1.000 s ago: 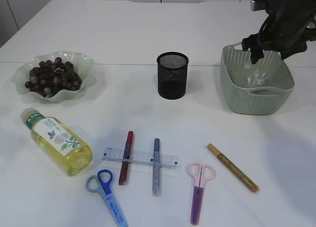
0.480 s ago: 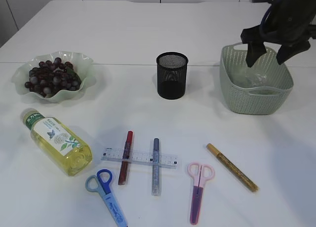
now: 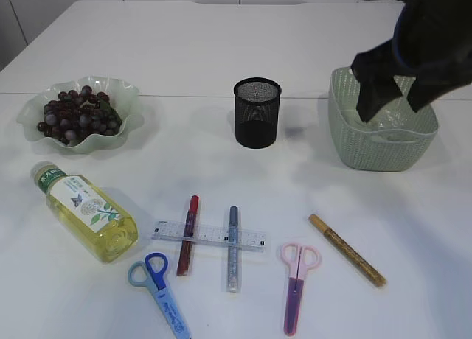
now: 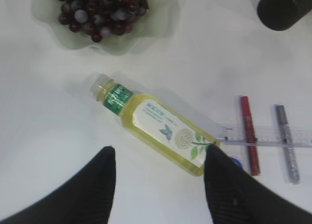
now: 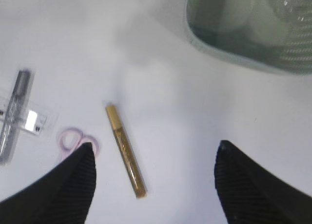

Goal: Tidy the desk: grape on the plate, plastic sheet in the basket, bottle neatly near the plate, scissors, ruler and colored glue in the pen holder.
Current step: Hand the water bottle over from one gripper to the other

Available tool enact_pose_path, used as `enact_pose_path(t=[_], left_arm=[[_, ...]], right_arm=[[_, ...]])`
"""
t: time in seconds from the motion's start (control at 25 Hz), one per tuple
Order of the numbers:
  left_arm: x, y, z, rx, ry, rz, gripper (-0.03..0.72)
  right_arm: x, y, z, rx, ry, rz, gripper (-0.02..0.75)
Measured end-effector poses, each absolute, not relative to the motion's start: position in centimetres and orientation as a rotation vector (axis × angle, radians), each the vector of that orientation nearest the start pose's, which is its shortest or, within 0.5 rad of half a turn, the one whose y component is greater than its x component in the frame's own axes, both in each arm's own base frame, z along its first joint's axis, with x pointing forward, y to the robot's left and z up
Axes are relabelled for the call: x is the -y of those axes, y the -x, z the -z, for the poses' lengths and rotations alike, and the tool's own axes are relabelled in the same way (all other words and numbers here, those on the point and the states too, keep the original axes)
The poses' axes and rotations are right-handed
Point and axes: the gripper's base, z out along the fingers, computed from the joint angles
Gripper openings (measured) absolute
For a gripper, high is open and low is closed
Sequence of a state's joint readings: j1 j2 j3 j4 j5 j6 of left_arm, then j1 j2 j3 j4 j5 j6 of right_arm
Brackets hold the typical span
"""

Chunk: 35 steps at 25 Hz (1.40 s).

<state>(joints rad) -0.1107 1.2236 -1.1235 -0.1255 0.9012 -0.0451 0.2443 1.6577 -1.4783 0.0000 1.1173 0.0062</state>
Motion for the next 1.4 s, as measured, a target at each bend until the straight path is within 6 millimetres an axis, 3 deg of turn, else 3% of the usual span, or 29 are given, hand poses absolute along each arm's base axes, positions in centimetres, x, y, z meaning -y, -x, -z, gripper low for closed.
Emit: enact_pose_path(t=[0.16,0.4,0.6,0.76,0.92,1.2,1.4], left_arm=[[4.4,-24.2,-34.9,-2.512,0.066,0.343,0.421],[7.0,-23.8,-34.2,-2.545,0.183,0.218,0.421],[10.5,-24.5,-32.5,-2.54,0.375,0.182,0.421],[12.0,-26.0,-30.0,-2.556,0.632,0.229,0.421],[13.1,-27.1,-27.2,-2.643,0.753,0.226,0.419],[12.6,-29.0,-23.5,-2.732,1.146,0.326,0.43],[10.5,-30.4,-23.4,-2.641,1.251,0.372,0.55]], right_arm=[[-8.0,-30.6,-29.6,-2.83,0.355,-0.055,0.585],[-7.0,-27.4,-28.7,-2.826,0.366,-0.023,0.585],[-6.8,-26.8,-29.4,-2.788,0.363,-0.025,0.585],[-6.8,-26.7,-29.5,-2.783,0.363,-0.026,0.585],[-6.7,-26.7,-29.4,-2.785,0.363,-0.025,0.585],[-6.7,-26.7,-29.4,-2.785,0.363,-0.025,0.585],[-6.7,-26.7,-29.4,-2.785,0.363,-0.025,0.584]])
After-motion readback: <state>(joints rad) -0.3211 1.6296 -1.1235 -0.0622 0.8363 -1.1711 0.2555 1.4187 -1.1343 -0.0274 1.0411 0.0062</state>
